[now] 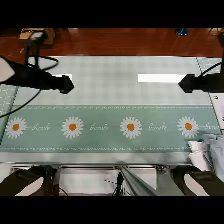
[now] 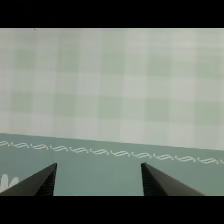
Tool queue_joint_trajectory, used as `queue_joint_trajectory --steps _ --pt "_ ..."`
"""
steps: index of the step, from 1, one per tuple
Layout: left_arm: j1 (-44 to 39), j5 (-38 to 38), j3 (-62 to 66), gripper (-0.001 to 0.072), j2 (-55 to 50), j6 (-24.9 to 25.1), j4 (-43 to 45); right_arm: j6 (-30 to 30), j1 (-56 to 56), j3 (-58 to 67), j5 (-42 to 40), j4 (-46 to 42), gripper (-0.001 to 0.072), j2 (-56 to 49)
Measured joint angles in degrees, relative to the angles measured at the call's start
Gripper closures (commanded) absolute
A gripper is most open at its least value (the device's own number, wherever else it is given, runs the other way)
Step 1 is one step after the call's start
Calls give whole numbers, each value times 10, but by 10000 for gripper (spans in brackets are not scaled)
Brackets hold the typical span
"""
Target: Fold the shirts.
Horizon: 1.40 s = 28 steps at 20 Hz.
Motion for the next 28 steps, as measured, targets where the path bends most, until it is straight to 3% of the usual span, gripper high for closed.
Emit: queue_joint_trajectory --steps 8,28 --pt "-50 -43 3 5 -32 -57 72 10 25 0 46 10 106 -27" --pt "-54 -49 3 5 -37 -64 79 10 26 0 52 12 106 -29"
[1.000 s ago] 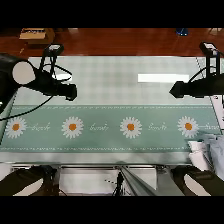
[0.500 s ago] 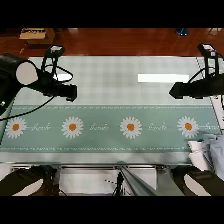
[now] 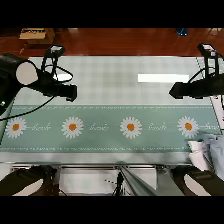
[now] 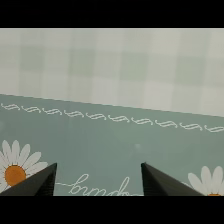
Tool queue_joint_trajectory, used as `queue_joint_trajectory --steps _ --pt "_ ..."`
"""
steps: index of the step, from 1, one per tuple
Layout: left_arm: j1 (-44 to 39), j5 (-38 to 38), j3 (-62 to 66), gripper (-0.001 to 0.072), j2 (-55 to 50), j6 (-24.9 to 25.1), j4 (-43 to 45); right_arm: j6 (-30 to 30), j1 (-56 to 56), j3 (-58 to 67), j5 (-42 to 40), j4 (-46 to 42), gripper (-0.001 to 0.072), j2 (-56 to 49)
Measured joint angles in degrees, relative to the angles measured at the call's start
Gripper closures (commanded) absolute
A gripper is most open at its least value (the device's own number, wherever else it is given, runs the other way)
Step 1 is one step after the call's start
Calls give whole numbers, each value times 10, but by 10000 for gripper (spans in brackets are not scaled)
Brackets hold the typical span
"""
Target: Fold the shirts.
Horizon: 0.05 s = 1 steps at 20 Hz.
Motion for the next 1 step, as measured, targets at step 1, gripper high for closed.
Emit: queue_joint_trajectory --steps 1 --pt "0 0 0 5 0 0 0 0 0 0 0 0 106 0"
